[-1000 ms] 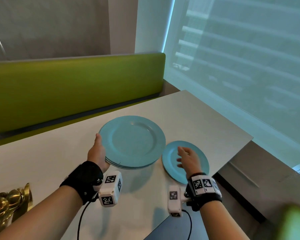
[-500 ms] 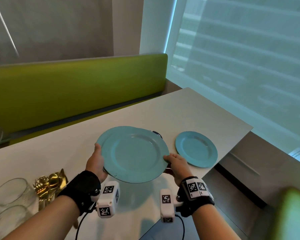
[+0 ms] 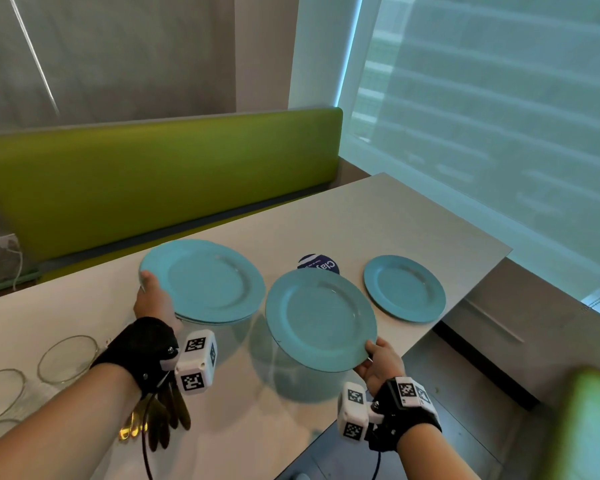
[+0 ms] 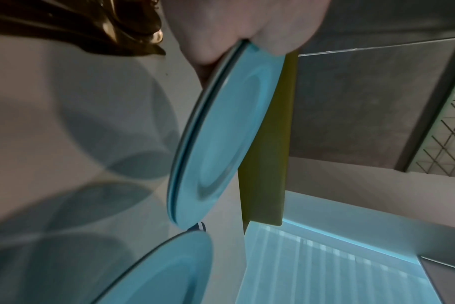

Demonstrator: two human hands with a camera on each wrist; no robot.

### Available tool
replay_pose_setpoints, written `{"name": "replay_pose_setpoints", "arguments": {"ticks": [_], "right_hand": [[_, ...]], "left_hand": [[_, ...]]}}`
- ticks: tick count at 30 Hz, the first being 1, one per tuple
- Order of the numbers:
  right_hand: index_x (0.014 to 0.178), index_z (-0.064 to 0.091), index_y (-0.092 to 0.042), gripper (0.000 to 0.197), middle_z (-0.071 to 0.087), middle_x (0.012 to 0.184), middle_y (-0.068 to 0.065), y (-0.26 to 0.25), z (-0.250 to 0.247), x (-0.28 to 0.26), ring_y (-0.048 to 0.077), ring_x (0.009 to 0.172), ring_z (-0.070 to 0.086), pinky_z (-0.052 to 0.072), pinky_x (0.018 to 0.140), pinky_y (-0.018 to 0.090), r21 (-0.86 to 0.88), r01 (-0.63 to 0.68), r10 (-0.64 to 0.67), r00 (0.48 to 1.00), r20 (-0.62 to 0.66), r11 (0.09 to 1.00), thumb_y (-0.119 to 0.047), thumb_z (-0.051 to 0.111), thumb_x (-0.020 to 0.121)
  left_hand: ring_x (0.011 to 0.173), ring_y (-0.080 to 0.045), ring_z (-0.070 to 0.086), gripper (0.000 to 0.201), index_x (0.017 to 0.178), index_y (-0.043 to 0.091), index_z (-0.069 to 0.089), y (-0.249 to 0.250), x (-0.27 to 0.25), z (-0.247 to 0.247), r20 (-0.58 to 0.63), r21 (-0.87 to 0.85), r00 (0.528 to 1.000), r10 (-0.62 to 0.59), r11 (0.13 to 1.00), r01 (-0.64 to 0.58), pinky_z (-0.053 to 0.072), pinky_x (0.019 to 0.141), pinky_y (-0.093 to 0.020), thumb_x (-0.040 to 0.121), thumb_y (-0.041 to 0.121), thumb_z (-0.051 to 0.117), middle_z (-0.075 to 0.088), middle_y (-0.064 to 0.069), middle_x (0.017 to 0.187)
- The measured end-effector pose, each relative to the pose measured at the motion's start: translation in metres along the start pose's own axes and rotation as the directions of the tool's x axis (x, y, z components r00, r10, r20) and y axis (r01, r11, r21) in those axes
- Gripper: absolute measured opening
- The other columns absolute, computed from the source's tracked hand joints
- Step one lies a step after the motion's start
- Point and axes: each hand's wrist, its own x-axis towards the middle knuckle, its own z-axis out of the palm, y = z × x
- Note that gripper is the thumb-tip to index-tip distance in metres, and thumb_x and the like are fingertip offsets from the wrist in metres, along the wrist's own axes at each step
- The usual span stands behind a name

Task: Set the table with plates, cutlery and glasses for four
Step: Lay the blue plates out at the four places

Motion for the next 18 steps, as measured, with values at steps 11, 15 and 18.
{"name": "replay_pose_setpoints", "arguments": {"ticks": [11, 15, 18], "right_hand": [[0.122, 0.047, -0.006, 0.026, 0.060, 0.087, 0.015, 0.058, -0.018, 0.017, 0.030, 0.071, 0.060, 0.055, 0.039, 0.038, -0.142, -0.096, 0.089, 0.995, -0.053, 0.985, -0.001, 0.035, 0.099], [0.124, 0.048, 0.000, 0.028, 0.061, 0.089, 0.017, 0.067, -0.028, 0.022, 0.030, 0.070, 0.059, 0.055, 0.039, 0.035, -0.163, -0.068, 0.056, 0.996, -0.076, 0.984, 0.000, 0.041, 0.097], [0.118, 0.053, 0.005, 0.026, 0.063, 0.094, 0.020, 0.066, -0.032, 0.027, 0.035, 0.081, 0.062, 0.058, 0.052, 0.036, -0.252, -0.071, 0.049, 0.995, -0.092, 0.965, 0.000, 0.050, 0.093]], "left_hand": [[0.118, -0.031, 0.056, 0.064, 0.141, 0.023, 0.039, -0.009, 0.000, -0.017, 0.066, -0.008, 0.996, -0.064, 0.998, 0.065, 0.047, 0.098, -0.046, 0.091, 0.061, 0.031, 0.054, -0.005, 0.137], [0.116, -0.031, 0.057, 0.062, 0.141, 0.021, 0.040, -0.010, -0.005, -0.018, 0.096, -0.009, 0.993, -0.074, 0.997, 0.075, 0.047, 0.098, -0.046, 0.092, 0.059, 0.032, 0.055, -0.005, 0.135], [0.116, -0.031, 0.058, 0.062, 0.141, 0.022, 0.039, -0.010, -0.007, -0.019, 0.111, -0.008, 0.991, -0.078, 0.997, 0.080, 0.047, 0.095, -0.042, 0.092, 0.059, 0.032, 0.056, -0.003, 0.132]]}}
